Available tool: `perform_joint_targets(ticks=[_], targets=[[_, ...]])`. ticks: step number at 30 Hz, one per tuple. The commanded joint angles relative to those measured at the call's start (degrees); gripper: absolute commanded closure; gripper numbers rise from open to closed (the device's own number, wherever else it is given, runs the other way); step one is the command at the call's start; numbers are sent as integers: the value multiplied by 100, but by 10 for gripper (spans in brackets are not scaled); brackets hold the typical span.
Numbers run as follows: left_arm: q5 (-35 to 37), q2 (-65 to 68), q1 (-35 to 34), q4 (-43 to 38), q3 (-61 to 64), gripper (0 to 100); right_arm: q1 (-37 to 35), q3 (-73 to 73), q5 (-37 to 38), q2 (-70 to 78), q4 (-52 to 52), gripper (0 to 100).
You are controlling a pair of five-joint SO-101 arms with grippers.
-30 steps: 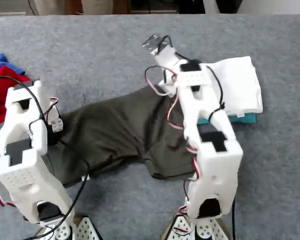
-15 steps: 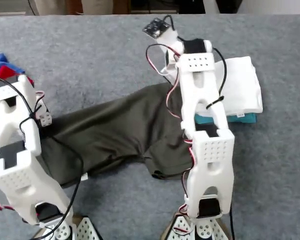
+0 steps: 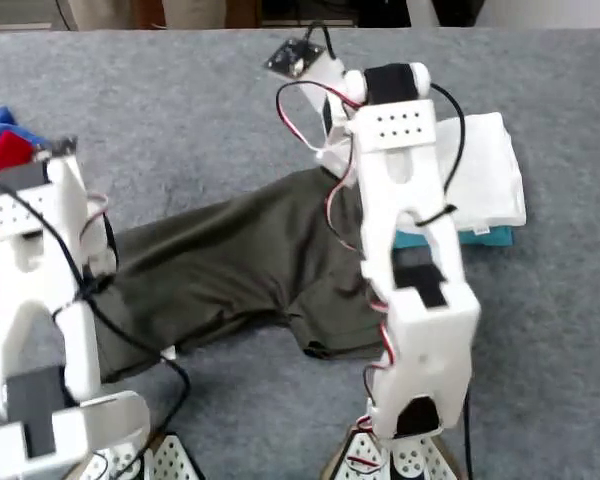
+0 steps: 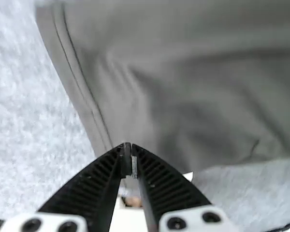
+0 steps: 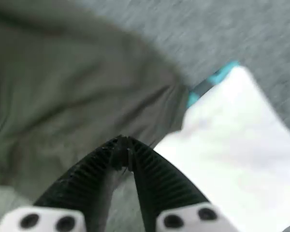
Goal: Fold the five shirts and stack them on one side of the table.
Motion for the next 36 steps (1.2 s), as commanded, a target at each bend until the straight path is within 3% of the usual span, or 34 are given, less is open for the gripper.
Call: perform_joint_targets(ticks=[1,8,15,22,27,36], targets=[[-176,-602,-53,-316,1029,981,-110,1437,114,-1147,-255,998],[-738,-673,-132,-1055,2382,981,-127,4532,114,-2352,-1996,998],[-1389,-646,-703,-1257,2549,981,171,6527,97,-1886,-4290,997],[-2004,-646,-1143,-1978,3332,981,866,6387,185,-1587,-4281,997],[-1996,-646,-1143,-2004,3174,981,892,6378,510,-1807,-3824,997],[-1987,-655,-1152,-519,1178,981,-215,6123,519,-3653,-2840,997]])
